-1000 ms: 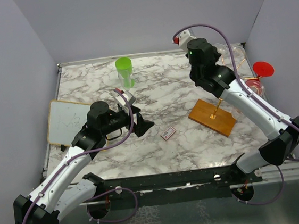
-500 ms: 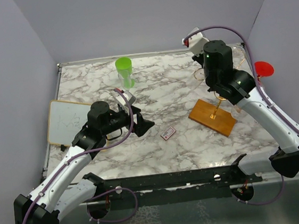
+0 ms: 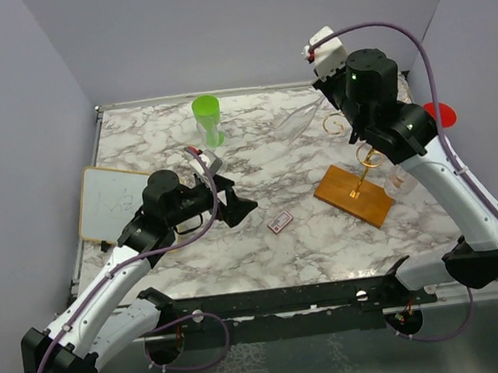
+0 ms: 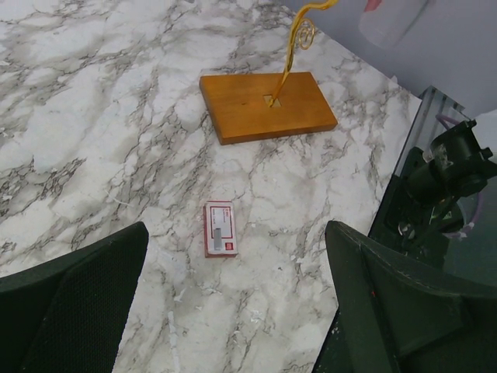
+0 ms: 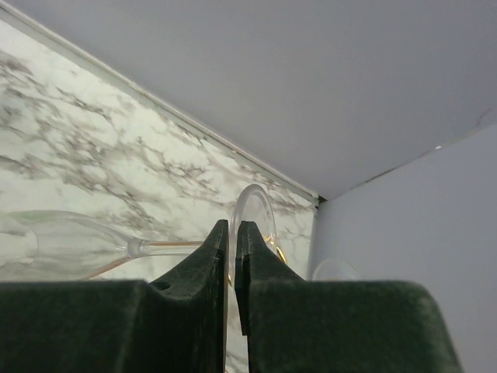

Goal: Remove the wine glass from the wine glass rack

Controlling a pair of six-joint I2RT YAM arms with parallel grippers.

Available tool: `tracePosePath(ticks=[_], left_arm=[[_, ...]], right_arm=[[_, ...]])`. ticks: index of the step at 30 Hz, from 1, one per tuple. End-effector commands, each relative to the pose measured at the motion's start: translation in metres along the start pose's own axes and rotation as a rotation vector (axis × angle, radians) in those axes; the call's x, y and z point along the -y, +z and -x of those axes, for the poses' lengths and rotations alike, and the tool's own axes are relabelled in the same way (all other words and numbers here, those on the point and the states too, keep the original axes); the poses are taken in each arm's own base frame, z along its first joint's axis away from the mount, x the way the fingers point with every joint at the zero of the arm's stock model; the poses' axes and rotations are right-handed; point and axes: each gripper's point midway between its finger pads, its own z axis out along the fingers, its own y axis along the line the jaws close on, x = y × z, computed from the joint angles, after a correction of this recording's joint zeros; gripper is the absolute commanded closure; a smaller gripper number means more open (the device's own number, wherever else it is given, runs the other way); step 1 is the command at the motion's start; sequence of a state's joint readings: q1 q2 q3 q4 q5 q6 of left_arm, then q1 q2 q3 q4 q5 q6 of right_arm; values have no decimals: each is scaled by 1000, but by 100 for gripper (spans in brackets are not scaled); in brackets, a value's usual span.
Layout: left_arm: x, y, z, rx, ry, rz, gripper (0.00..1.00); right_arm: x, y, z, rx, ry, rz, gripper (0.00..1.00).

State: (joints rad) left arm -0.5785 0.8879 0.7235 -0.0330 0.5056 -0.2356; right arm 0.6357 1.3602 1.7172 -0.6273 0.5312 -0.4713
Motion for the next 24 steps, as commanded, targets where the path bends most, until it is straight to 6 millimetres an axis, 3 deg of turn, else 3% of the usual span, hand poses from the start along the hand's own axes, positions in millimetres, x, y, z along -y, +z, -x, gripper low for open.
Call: tracePosePath(ticks=[1, 7, 16, 24], left_arm=[[12, -14, 46, 139, -21, 27, 0], [-19, -52, 86, 275, -189, 337, 0], [-10, -106, 126, 459, -227, 430, 1], [-11, -129, 148, 531, -272, 499, 1]], right_arm=[[-12, -7, 38, 112, 180, 113, 98], [-33, 4, 54, 97, 339, 194, 98], [-83, 19, 51, 16, 665, 406, 98], [-78, 24, 43, 23, 997, 696, 98]])
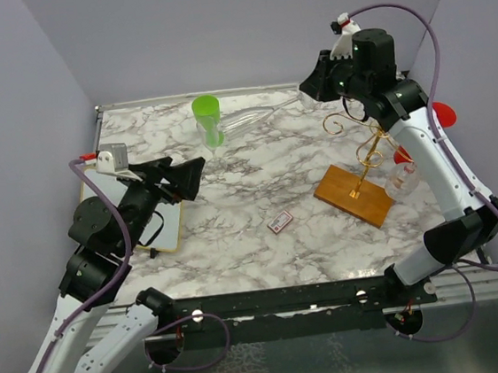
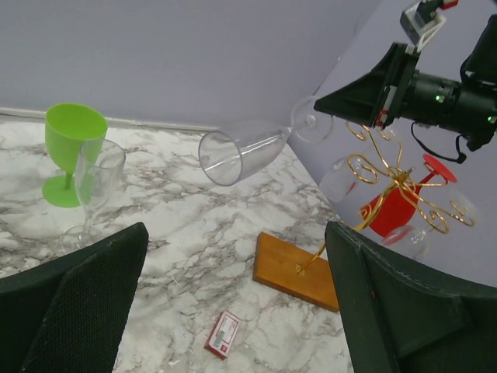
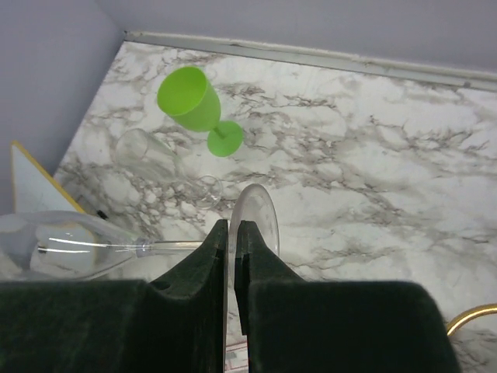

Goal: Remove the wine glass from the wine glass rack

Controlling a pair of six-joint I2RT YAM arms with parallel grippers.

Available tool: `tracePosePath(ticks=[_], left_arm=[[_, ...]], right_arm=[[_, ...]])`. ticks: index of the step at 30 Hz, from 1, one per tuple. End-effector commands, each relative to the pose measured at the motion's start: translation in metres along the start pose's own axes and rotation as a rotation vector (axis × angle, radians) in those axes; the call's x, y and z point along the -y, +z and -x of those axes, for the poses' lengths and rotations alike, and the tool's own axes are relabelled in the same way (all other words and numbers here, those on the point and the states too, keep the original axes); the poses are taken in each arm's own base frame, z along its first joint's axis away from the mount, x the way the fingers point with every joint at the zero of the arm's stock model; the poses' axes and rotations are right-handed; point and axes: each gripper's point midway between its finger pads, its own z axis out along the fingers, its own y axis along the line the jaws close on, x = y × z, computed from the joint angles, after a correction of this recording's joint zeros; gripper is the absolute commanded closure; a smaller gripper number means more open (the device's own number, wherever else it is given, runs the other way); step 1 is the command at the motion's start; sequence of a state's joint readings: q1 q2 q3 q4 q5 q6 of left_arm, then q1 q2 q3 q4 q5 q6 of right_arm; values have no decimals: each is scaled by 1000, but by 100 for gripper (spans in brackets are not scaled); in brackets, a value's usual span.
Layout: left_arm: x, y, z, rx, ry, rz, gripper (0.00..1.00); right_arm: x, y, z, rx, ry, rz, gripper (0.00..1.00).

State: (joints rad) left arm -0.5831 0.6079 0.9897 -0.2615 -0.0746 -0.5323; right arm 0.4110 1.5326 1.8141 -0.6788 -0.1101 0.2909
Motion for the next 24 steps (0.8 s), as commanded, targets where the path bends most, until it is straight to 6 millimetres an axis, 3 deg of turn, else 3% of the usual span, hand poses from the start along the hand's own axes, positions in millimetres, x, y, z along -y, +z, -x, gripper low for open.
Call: tracePosePath(ticks=[1, 5, 11, 15, 24], left_arm=[[-6, -4, 17, 41, -61, 79, 2], [1, 1, 21, 44, -145, 71, 6], [24, 25, 19, -30, -265, 14, 19], [40, 34, 18, -66, -299, -48, 35], [45, 45, -6, -166, -314, -74, 53]], right_arm=[[-39, -20, 22, 38, 210, 308, 98], [-45, -28, 24, 43, 265, 398, 98], [-56, -36, 22, 67, 212, 496, 98], [-61, -39, 19, 83, 179, 535, 98], [-58, -38, 15, 83, 154, 533, 98]])
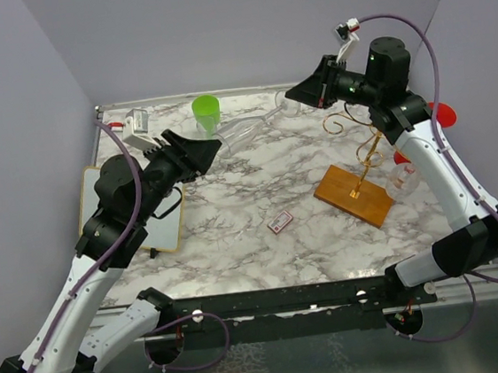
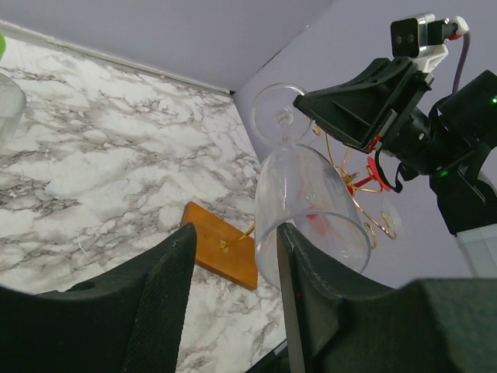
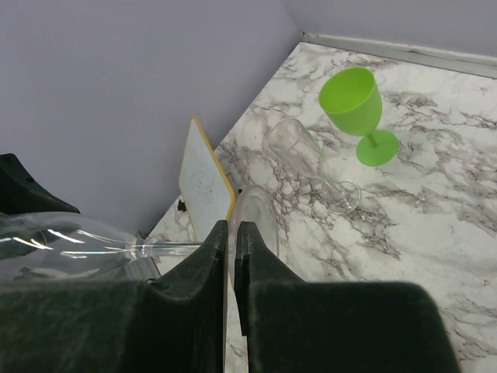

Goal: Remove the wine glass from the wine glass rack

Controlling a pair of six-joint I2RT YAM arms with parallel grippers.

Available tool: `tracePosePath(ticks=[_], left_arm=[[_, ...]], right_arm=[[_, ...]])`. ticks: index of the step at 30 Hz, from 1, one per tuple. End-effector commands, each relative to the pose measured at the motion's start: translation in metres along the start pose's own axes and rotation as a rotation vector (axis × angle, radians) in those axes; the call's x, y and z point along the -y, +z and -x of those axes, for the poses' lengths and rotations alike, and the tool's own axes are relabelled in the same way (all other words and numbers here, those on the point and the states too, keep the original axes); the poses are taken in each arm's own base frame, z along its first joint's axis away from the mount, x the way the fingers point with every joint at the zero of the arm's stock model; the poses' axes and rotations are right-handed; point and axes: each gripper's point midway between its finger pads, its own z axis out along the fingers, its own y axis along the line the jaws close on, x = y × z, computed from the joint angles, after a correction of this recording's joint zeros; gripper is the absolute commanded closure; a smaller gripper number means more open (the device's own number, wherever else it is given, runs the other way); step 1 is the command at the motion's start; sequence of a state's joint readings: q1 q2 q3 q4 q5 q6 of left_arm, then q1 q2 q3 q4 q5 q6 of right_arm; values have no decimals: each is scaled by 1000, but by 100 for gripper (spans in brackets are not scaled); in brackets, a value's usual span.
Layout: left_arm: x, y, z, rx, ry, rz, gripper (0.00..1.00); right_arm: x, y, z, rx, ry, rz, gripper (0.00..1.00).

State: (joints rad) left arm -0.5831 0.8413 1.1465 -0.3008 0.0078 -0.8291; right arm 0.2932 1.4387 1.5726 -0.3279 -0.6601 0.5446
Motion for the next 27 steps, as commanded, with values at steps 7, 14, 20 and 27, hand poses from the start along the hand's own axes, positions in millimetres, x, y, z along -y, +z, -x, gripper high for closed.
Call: tracePosePath(ticks=[7, 14, 20, 27], left_arm=[[9, 11, -13, -108, 36, -26, 70], [-2, 14, -15, -121, 51, 29, 96], [-9, 2, -5, -100, 69, 99, 100], [-25, -19, -13, -172, 108, 199, 100]], right_arm=[[-13, -6, 13, 36, -78, 41, 98], [-9, -6, 11, 43, -91, 26, 93], [-8, -10, 8, 26, -153, 24, 65], [-14, -33, 38, 103, -300, -91, 28]])
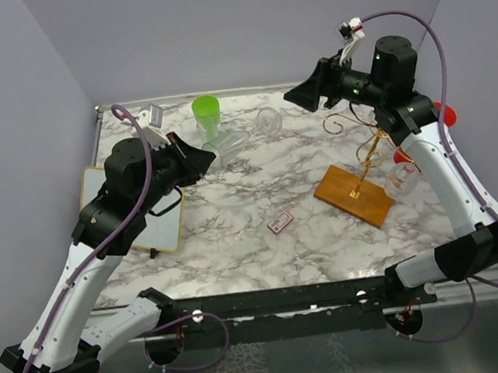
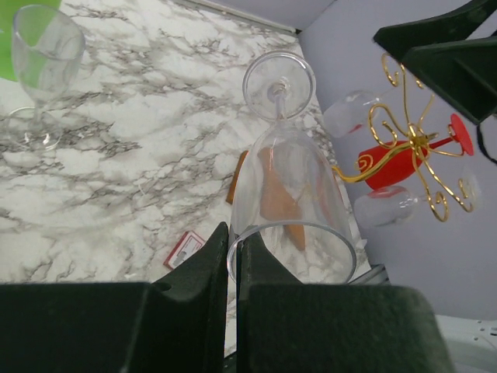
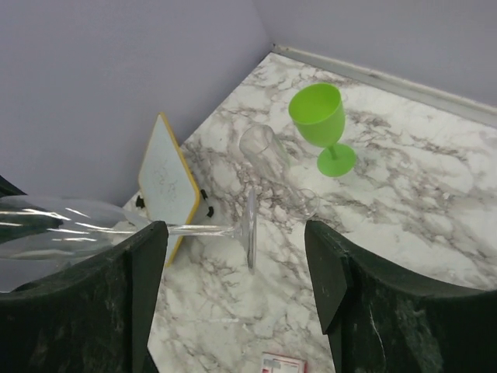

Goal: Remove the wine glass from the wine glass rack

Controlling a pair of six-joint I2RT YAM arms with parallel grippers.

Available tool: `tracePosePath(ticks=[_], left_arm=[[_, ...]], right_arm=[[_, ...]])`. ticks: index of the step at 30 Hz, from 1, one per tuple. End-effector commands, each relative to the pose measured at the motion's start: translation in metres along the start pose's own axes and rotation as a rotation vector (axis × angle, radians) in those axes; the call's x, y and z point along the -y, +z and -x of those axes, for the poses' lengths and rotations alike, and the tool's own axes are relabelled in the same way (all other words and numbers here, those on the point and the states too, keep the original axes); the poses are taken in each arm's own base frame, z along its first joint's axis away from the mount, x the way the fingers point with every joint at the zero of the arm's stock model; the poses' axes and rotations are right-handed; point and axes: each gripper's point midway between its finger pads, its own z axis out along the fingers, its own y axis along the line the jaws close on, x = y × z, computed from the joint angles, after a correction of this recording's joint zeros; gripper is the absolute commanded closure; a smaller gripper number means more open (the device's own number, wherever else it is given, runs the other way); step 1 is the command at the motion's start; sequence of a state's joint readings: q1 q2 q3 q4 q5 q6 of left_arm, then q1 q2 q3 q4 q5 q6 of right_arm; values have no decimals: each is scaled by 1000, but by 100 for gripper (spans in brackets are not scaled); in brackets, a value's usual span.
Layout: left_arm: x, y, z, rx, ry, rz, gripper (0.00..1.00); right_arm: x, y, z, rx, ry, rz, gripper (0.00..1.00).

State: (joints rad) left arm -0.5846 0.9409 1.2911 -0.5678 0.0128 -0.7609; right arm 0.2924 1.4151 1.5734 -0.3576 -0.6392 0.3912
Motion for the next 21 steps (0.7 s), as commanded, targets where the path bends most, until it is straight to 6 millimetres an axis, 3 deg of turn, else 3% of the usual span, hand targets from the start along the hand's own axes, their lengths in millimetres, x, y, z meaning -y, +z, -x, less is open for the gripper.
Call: tracePosePath(ticks=[1, 6, 11, 21], left_arm=[[-9, -23, 2, -29, 52, 73, 100], [-39, -31, -27, -219, 137, 220, 100], [-81, -34, -39, -361, 274, 429, 100], [-122, 15, -39, -528, 474, 566, 100]], right_arm=[[-10, -33, 46, 111, -171, -113, 27], [-22, -74, 70, 222, -268, -221, 22], [-35, -99, 69, 275, -308, -235, 21], [-56, -140, 71, 353, -408, -268, 21]])
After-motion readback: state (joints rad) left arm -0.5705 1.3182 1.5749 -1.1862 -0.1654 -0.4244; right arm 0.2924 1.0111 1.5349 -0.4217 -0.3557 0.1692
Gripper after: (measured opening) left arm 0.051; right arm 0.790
